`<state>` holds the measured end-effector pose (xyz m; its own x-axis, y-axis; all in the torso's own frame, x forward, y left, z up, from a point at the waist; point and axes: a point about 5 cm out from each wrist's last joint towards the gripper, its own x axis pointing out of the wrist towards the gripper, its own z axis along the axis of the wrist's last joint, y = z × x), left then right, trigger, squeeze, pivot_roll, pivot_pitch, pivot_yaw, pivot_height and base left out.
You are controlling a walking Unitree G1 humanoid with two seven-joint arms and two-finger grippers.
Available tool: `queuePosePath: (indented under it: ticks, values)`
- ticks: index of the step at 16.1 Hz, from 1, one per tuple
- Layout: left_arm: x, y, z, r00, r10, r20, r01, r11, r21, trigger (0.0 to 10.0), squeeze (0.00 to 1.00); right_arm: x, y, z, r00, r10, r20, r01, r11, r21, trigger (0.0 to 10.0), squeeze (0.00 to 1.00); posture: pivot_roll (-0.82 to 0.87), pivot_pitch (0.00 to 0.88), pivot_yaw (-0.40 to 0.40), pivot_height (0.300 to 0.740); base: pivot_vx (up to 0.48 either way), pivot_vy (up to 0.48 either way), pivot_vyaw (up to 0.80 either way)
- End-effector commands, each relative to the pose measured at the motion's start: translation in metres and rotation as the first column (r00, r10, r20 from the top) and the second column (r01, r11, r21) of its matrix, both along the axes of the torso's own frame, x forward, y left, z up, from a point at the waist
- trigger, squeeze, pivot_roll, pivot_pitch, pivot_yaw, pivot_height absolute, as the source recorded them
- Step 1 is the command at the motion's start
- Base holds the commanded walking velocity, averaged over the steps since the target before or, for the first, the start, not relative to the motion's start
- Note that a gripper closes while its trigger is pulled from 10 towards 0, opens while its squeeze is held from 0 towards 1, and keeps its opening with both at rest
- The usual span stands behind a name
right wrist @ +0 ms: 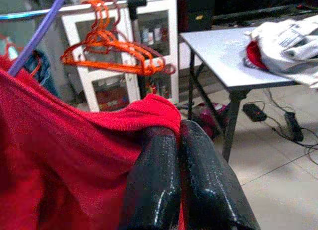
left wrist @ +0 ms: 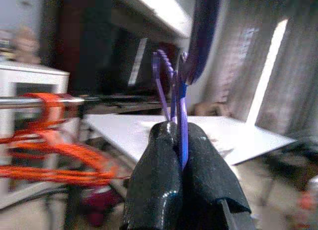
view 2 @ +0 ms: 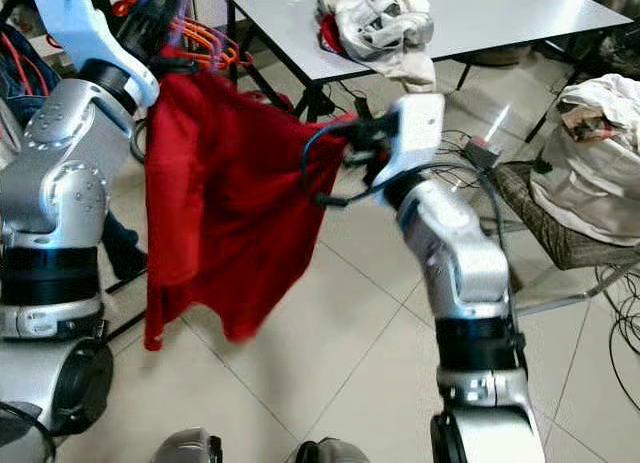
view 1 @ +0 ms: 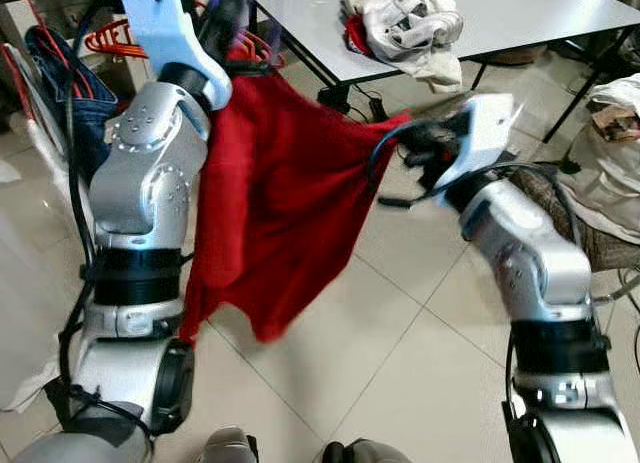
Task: Hang hanger
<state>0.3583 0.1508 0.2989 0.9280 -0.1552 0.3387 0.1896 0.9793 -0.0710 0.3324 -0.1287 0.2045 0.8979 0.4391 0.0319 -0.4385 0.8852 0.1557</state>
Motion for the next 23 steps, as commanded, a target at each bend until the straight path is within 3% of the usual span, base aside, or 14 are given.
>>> queuePosePath:
  ticks: [1, 3, 4, 8, 10, 12, 13, 14, 16, 17, 18, 19, 21, 23]
  values:
    - [0.001, -0.004, 0.011, 1.000, -0.004, 0.028, 0.003, 0.999, 0.042, 10.0, 0.00, -0.003, -0.001, 0.006, 1.000, 0.008, 0.020, -0.008, 1.000, -0.007, 0.0, 0.00, 0.01, 0.053, -0.109, 0.740, 0.000, 0.000, 0.00]
    - [0.012, 0.025, 0.006, 0.985, 0.127, -0.113, -0.141, 0.981, -0.130, 10.0, 0.00, -0.008, -0.003, 0.007, 0.999, 0.023, 0.025, -0.023, 1.000, -0.018, 0.0, 0.00, 0.01, 0.058, -0.112, 0.740, 0.000, 0.000, 0.00]
    - [0.012, 0.038, 0.006, 0.983, 0.119, -0.138, -0.156, 0.940, -0.302, 10.0, 0.00, -0.011, -0.003, 0.010, 0.998, 0.048, 0.044, -0.047, 0.999, -0.011, 0.0, 0.00, 0.01, 0.060, -0.109, 0.740, 0.000, 0.000, 0.00]
    - [0.018, 0.055, 0.004, 0.964, 0.209, -0.165, -0.260, 0.868, -0.422, 10.0, 0.00, -0.044, 0.020, 0.016, 0.926, 0.363, 0.103, -0.362, 0.932, -0.023, 0.0, 0.00, 0.01, 0.057, -0.105, 0.740, 0.000, 0.000, 0.00]
    - [0.022, 0.050, 0.004, 0.961, 0.175, -0.213, -0.259, 0.835, -0.485, 10.0, 0.00, -0.051, 0.024, 0.015, 0.906, 0.411, 0.099, -0.410, 0.912, -0.024, 0.0, 0.00, 0.01, 0.058, -0.106, 0.740, 0.000, 0.000, 0.00]
    - [0.016, 0.030, 0.011, 0.990, -0.090, -0.109, 0.012, 0.824, -0.567, 10.0, 0.00, -0.050, 0.028, 0.017, 0.909, 0.402, 0.112, -0.403, 0.915, -0.013, 0.0, 0.00, 0.01, 0.057, -0.100, 0.740, 0.000, 0.000, 0.00]
    - [0.008, 0.019, 0.014, 0.983, -0.181, -0.036, 0.136, 0.841, -0.524, 10.0, 0.00, -0.049, 0.030, 0.019, 0.910, 0.398, 0.121, -0.400, 0.917, -0.007, 0.0, 0.00, 0.01, 0.056, -0.096, 0.740, 0.000, 0.000, 0.00]
    - [-0.010, -0.003, 0.020, 0.916, -0.392, 0.085, 0.385, 0.802, -0.457, 10.0, 0.00, -0.050, 0.031, 0.018, 0.902, 0.416, 0.112, -0.416, 0.909, -0.026, 0.0, 0.00, 0.01, 0.052, -0.095, 0.740, 0.000, 0.000, 0.00]
    - [-0.028, -0.016, 0.023, 0.820, -0.550, 0.157, 0.559, 0.711, -0.427, 10.0, 0.00, -0.053, 0.031, 0.014, 0.891, 0.445, 0.092, -0.441, 0.896, -0.059, 0.0, 0.00, 0.02, 0.049, -0.094, 0.740, 0.000, 0.000, 0.00]
    - [-0.033, -0.018, 0.025, 0.793, -0.581, 0.185, 0.593, 0.666, -0.452, 10.0, 0.00, -0.055, 0.031, 0.013, 0.885, 0.458, 0.084, -0.453, 0.889, -0.067, 0.0, 0.00, 0.02, 0.048, -0.095, 0.740, 0.000, 0.000, 0.00]
    - [-0.037, -0.017, 0.029, 0.763, -0.597, 0.247, 0.624, 0.583, -0.521, 10.0, 0.00, -0.059, 0.031, 0.011, 0.869, 0.489, 0.068, -0.484, 0.871, -0.077, 0.0, 0.00, 0.02, 0.049, -0.094, 0.740, 0.000, 0.000, 0.00]
    - [-0.038, -0.016, 0.031, 0.758, -0.593, 0.272, 0.629, 0.552, -0.548, 10.0, 0.00, -0.061, 0.031, 0.009, 0.858, 0.511, 0.059, -0.505, 0.859, -0.086, 0.0, 0.00, 0.02, 0.047, -0.093, 0.740, 0.000, 0.000, 0.00]
    - [-0.034, -0.012, 0.031, 0.802, -0.521, 0.294, 0.578, 0.547, -0.606, 10.0, 0.00, -0.076, 0.035, 0.004, 0.789, 0.614, 0.021, -0.609, 0.787, -0.096, 0.0, 0.00, 0.03, 0.040, -0.095, 0.740, 0.000, 0.000, 0.00]
    - [-0.031, -0.005, 0.032, 0.847, -0.440, 0.298, 0.520, 0.571, -0.635, 10.0, 0.00, -0.081, 0.037, 0.001, 0.768, 0.641, 0.007, -0.638, 0.765, -0.091, 0.0, 0.00, 0.03, 0.038, -0.095, 0.740, 0.000, 0.000, 0.00]
